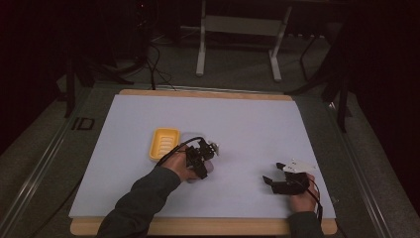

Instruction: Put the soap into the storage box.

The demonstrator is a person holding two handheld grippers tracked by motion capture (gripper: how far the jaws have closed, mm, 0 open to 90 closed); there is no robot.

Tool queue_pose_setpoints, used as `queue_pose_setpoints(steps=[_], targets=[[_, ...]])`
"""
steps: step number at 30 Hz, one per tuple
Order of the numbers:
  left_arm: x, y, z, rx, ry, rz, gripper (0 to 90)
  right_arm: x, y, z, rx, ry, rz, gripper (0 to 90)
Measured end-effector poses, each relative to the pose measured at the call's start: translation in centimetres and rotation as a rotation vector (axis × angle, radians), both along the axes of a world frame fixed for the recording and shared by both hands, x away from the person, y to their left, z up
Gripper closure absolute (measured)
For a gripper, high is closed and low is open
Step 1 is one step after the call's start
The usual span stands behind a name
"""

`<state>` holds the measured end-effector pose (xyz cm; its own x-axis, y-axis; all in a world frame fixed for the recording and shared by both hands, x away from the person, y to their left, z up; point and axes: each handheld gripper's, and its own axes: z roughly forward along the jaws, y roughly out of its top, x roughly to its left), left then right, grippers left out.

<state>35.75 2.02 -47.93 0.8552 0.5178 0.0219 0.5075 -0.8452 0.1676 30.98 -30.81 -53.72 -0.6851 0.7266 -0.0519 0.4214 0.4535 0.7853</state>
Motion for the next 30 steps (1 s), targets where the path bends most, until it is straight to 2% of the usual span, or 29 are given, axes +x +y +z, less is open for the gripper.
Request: queue_pose_setpoints(steps=[30], targets=[[0.8,1.7,1.7,-0.017,0.006,0.025,50.0,0.0,0.0,0.0,0.002,-0.001,0.001,22.5]])
